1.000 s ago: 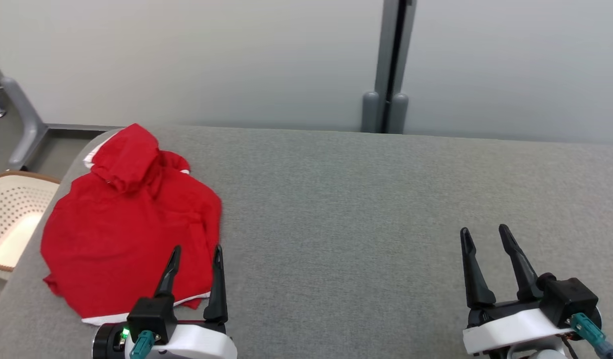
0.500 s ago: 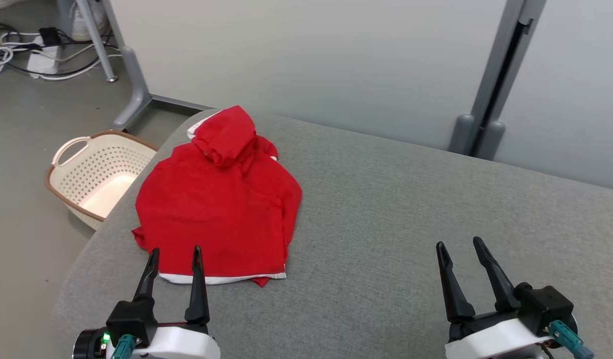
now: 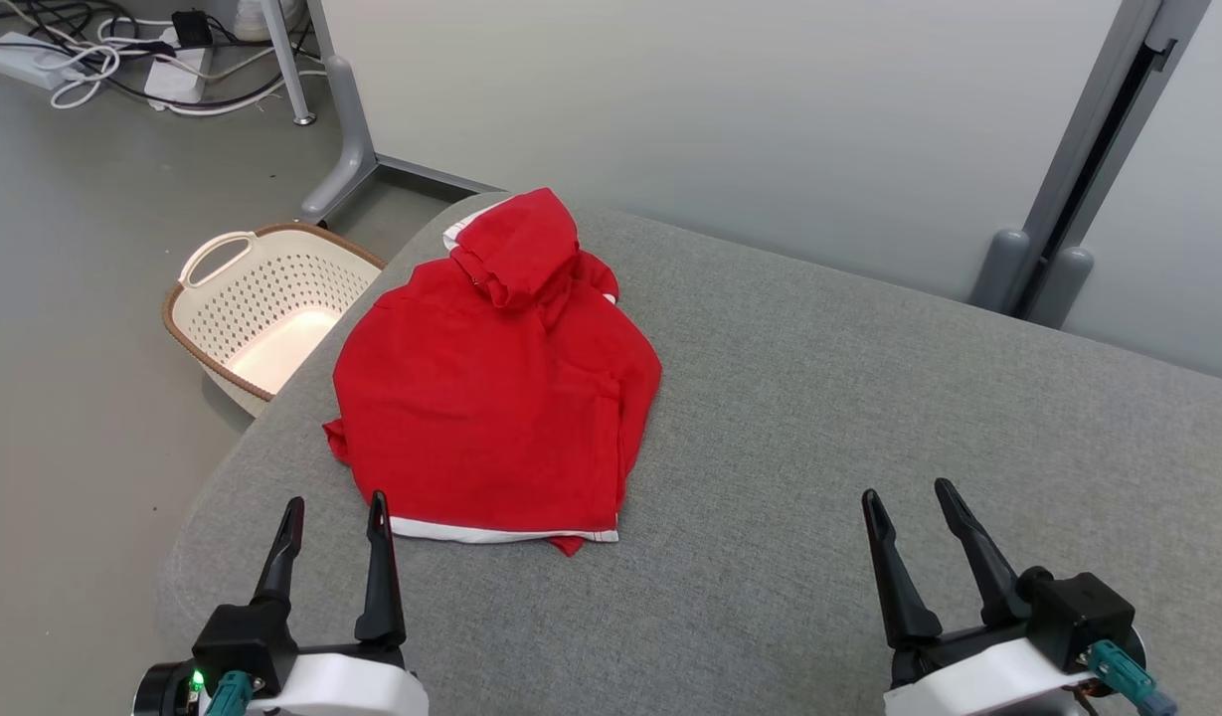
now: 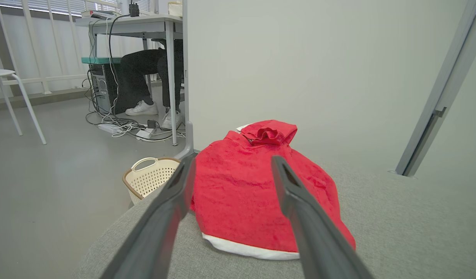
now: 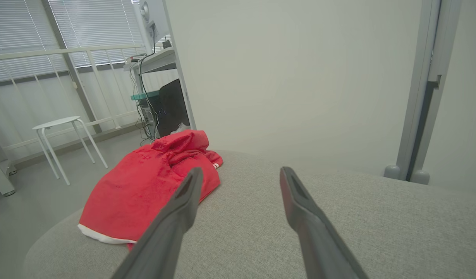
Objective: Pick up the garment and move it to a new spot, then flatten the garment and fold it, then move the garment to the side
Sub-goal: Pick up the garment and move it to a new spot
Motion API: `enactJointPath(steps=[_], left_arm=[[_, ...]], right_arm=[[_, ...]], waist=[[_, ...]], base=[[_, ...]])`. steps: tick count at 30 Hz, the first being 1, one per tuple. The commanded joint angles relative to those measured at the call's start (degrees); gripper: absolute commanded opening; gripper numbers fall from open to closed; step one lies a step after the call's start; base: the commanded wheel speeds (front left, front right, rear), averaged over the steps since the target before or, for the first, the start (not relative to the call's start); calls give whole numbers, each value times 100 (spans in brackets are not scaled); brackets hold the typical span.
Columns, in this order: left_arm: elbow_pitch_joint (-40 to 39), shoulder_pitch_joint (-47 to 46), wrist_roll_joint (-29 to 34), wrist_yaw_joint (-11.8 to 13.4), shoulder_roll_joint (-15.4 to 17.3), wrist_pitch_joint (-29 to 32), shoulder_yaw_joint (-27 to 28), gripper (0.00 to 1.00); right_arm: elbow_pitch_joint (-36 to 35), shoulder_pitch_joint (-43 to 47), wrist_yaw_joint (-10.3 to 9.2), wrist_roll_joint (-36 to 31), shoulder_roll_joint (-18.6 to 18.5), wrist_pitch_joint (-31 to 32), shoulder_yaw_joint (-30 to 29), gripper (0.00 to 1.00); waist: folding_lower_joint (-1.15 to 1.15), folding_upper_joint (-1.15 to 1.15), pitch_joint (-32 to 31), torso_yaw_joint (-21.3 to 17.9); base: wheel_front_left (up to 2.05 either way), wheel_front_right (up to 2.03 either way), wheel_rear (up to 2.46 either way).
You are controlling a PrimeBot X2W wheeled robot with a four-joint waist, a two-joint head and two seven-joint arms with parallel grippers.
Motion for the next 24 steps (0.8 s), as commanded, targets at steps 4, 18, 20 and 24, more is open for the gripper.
enactJointPath(steps=[4,18,20,24], left_arm=[[-5,-13,26,-27,19,-4,94,100],[173,-790,79,-474,21,-3,533,100],[365,-1054,168,-610,84,-3,603,100],[1034,-1690,201,-805,280,-3,683,100]], right_arm=[[-3,-40,0,34,-37,-33,8,100],[-184,-318,0,-87,-391,-27,-262,100],[-242,-382,1,-103,-465,-27,-318,100],[-332,-517,0,-108,-616,-27,-457,100]], waist=[[0,0,33,-77],[0,0,829,-768],[0,0,1011,-888],[0,0,1363,-1136]], base=[[0,0,0],[0,0,0],[0,0,0],[0,0,0]])
